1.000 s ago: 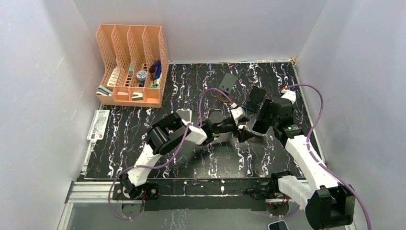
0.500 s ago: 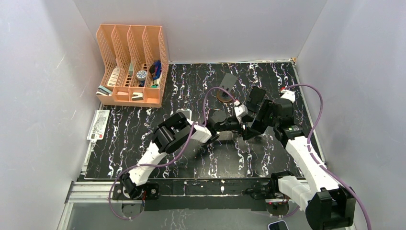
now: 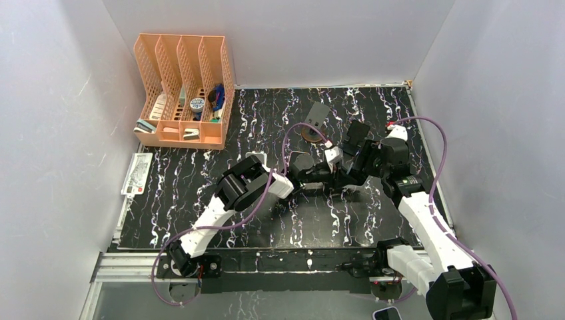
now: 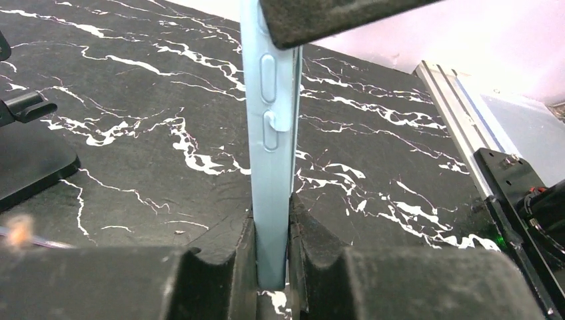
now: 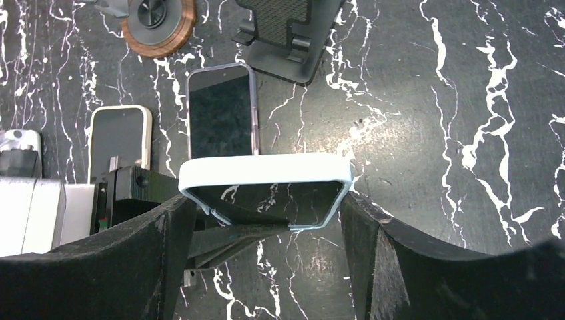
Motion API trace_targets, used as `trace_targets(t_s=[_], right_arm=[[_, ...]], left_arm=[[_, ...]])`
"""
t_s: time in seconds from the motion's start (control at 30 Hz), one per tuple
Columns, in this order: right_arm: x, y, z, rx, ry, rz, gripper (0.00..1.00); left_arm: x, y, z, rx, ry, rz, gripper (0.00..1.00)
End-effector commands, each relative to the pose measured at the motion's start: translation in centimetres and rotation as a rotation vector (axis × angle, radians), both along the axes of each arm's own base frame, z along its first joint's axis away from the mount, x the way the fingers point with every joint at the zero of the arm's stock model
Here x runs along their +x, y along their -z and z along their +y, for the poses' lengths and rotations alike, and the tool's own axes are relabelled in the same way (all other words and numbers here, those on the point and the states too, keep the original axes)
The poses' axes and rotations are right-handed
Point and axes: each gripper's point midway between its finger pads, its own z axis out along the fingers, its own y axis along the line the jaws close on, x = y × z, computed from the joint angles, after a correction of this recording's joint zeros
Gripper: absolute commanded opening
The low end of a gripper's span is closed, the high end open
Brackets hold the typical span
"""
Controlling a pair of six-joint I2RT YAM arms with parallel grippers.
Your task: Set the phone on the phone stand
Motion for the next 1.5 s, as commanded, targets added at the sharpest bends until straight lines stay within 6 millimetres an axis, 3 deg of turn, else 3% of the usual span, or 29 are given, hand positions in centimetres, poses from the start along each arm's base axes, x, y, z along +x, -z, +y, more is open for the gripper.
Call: trace_targets(t_s=[0.0,0.1,0.3,0.47,0.57,0.67,0.8,0.93,1.13,1.33,1.47], right_arm=[[1.3,-2.8,0.5,0.029,-0.001,-0.107,0.56],[1.4,-3.5,0.3,0.010,-0.008,-0.119,0.55],[1.6,-5.7,-0.4,-0.044,-0.008,-0.182,0.61],[1.3,-10.1,-1.2,-0.073,-0.002,-0.347,0.88],[0.3,-12.9,-0.9,-0.066,-0.040,-0.448,0.95],[-0.7,-14.1,0.1,-0.067,-0.124,-0.521,0.99],[-1.9,-14.1,3.6,-0.008,-0.330,-0.546,0.98],[-2.1,-13.8,6.2,0.054,-0.472,-0.530,0.96],[-0.8,-15.4,6.0,-0.013,-0.501,-0.573,0.84],[0.8,-17.4,5.5,0.062,-0.600,-0.601,0.87],[1.2,-19.0,3.0,0.161,-0.573,-0.655,0.87]], left_arm=[[-0.4,-2.8,-0.7,-0.064,0.033,-0.100,0.08],[-0.2,-3.0,-0.5,-0.065,0.036,-0.108,0.00],[0.4,-4.3,0.7,-0.089,0.041,-0.092,0.00],[1.1,-7.9,2.9,-0.195,0.050,-0.033,0.00],[2.0,-10.3,3.9,-0.240,0.053,-0.043,0.00],[3.1,-13.0,5.2,-0.309,0.086,-0.023,0.00],[3.7,-17.7,7.6,-0.446,0.169,0.011,0.00],[2.3,-19.6,7.9,-0.445,0.245,-0.025,0.00],[0.6,-21.3,7.9,-0.440,0.320,-0.046,0.00],[-0.6,-21.8,7.8,-0.433,0.360,-0.061,0.00],[-0.6,-22.0,7.7,-0.430,0.363,-0.072,0.00]])
